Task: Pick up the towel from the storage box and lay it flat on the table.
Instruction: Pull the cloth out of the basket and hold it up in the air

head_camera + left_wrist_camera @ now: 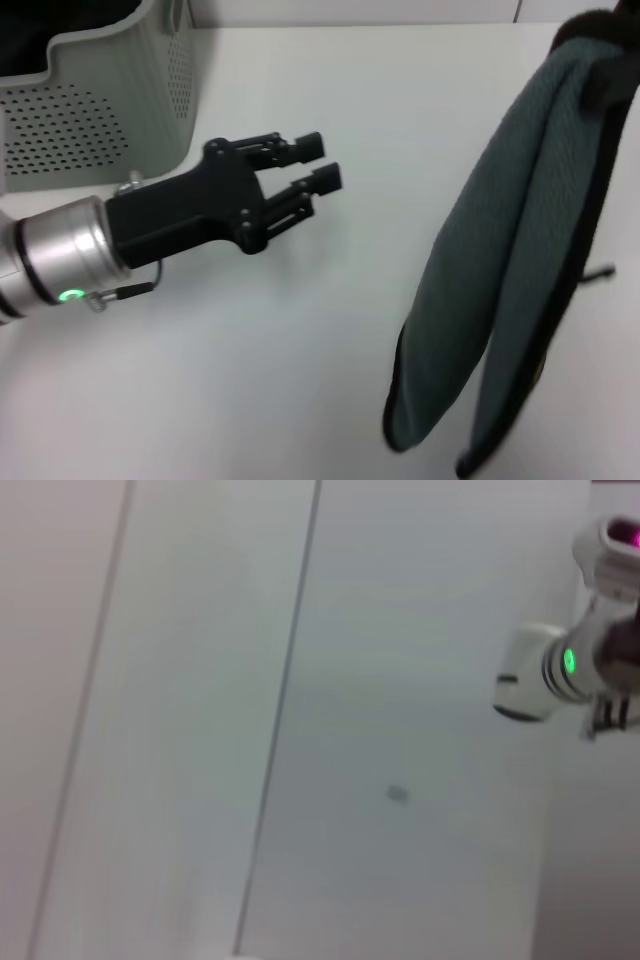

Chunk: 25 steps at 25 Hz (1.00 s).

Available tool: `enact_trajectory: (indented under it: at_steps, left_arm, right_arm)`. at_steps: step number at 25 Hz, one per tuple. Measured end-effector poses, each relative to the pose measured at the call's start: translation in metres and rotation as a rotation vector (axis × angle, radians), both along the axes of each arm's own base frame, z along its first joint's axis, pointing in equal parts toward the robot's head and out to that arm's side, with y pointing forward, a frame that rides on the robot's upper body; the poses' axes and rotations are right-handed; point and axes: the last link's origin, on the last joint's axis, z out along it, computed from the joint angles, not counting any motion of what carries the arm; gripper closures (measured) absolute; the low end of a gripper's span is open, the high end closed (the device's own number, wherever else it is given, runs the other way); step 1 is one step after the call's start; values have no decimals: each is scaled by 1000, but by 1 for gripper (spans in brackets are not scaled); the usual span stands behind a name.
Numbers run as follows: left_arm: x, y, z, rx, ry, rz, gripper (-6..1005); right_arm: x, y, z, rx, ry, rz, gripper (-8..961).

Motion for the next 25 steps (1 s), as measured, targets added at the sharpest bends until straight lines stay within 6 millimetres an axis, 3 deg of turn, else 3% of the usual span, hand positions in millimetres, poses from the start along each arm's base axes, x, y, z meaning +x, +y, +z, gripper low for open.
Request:
enact_trajectory:
  at_steps: [4, 8, 16, 21, 25]
  left_arm:
    - [11, 6, -12, -35, -3, -21, 631]
    - [12, 7, -12, -32, -10, -17, 630]
    - [-7, 4, 7, 95, -110, 96, 629]
    - [-23, -1, 23, 193, -178, 182, 628]
    - [-25, -5, 22, 203, -176, 180, 627]
  right_arm:
    - [-7, 0, -1, -5, 35, 19, 938]
    - [-9, 3, 7, 29, 118, -7, 938]
    - [21, 11, 44, 146, 417, -217, 938]
    - [30, 14, 45, 178, 459, -292, 938]
    - [34, 17, 41, 215, 484, -360, 938]
